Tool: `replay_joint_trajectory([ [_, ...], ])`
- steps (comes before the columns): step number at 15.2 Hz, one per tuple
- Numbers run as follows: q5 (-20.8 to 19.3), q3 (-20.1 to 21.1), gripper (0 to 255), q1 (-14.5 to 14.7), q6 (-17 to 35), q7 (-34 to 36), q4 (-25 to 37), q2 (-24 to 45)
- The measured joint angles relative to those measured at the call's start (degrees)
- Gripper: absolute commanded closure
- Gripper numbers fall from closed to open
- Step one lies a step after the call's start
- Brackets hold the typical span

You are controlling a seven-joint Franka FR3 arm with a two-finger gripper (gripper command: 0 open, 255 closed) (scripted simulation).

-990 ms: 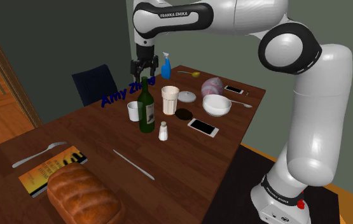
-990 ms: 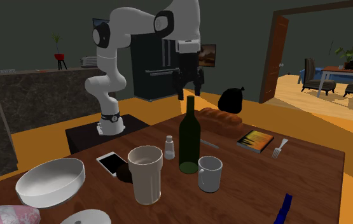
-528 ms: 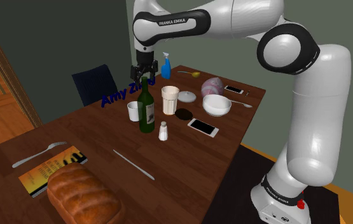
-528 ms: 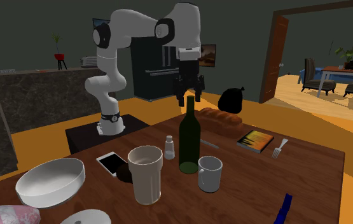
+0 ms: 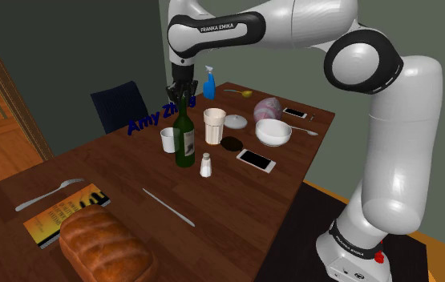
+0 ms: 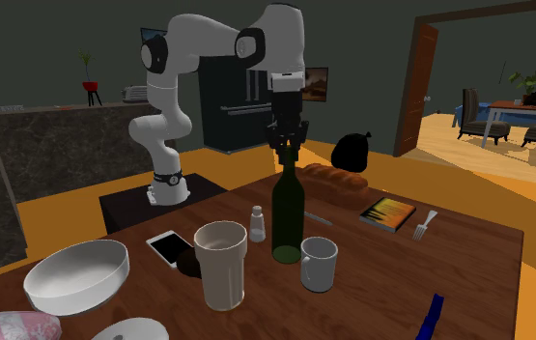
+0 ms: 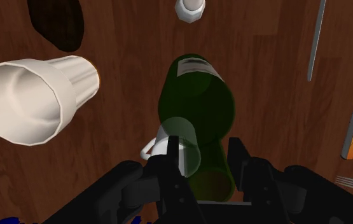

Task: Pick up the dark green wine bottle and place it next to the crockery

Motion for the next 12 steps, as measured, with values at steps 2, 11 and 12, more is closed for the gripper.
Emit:
replay_joint_trajectory([
  [2,0.0,0.0,255,0.0,0.0,0.0,0.0,0.0],
  [11,0.0,0.0,255,0.0,-3.0,-0.1,3.0,0.1],
  [12,0.0,0.0,255,0.1,-3.8,0.0,4.0,0.2],
])
